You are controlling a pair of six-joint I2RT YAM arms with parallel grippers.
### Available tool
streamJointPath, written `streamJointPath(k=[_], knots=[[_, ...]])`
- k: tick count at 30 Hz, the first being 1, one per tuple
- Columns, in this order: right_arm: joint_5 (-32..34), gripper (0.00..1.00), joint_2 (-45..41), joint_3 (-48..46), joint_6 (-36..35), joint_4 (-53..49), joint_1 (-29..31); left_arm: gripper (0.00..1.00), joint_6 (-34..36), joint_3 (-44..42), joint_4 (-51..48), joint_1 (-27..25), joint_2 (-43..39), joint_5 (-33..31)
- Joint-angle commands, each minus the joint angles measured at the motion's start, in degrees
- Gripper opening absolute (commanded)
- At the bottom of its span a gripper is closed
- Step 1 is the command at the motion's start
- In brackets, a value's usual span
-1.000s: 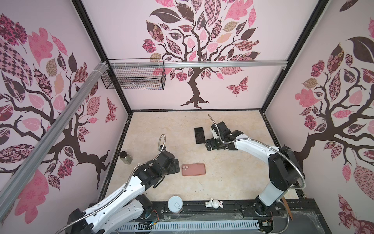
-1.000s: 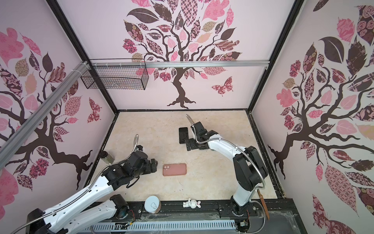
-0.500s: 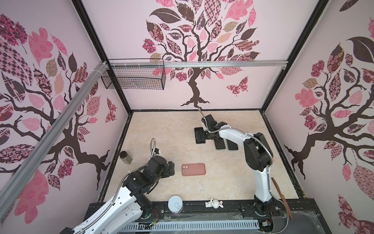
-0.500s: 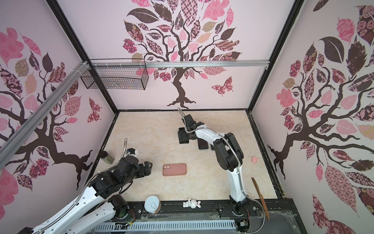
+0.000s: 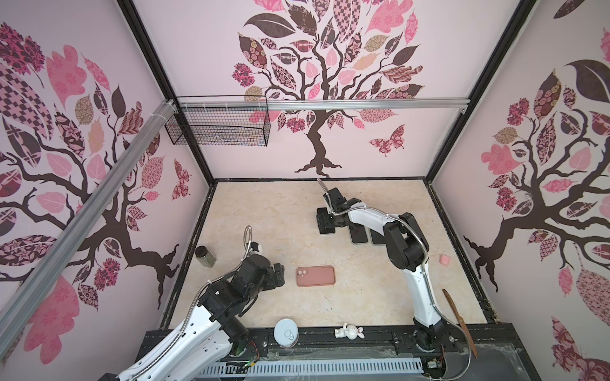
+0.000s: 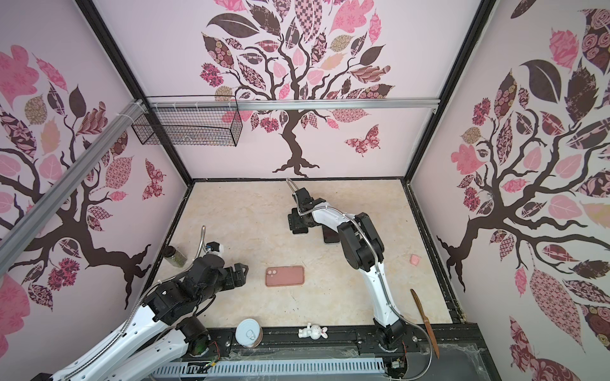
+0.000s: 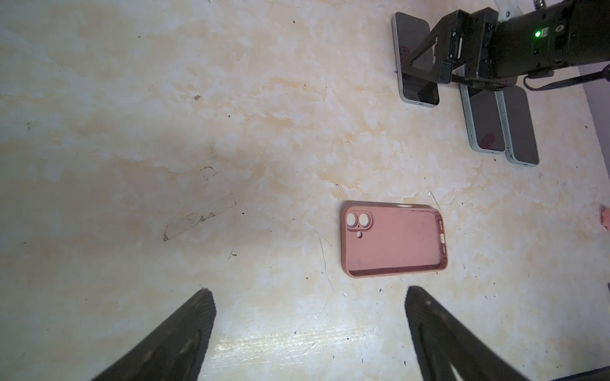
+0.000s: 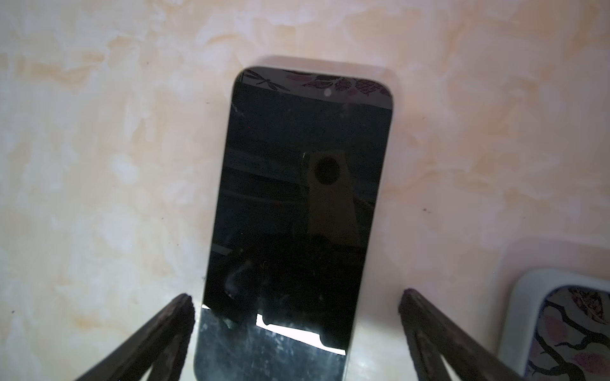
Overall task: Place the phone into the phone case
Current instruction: 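Move the right gripper to the phones farther away while the left draws back, then grasp a black phone by its short end with the right gripper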
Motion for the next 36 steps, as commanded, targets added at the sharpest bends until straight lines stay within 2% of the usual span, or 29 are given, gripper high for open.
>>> streamJointPath(k=[1,10,22,31,36], knots=[[1.98,1.00,4.16,2.37,-0.72,-2.68,0.73,0.94,0.25,-1.29,0.36,0.28,-0.14,0.08],[6.87,0.97,8.58,6.12,-1.21,-6.27,2.46,0.94,0.26,-1.21,0.29,0.32,-0.47,0.57],[8.47,0.88,9.51,3.87,-0.99,-6.77,3.59,0.94,0.24,-1.47,0.45,0.30,-1.26,0.45],[10.78,0.75,7.87,0.40,-2.00,-6.17,3.69,0.94,0.37,-1.56,0.63,0.25,-1.00,0.43],[10.13,0.64,5.63,-1.45,-3.37,-4.40,3.63,0.94,0.38,-1.55,0.67,0.33,-0.83,0.46]])
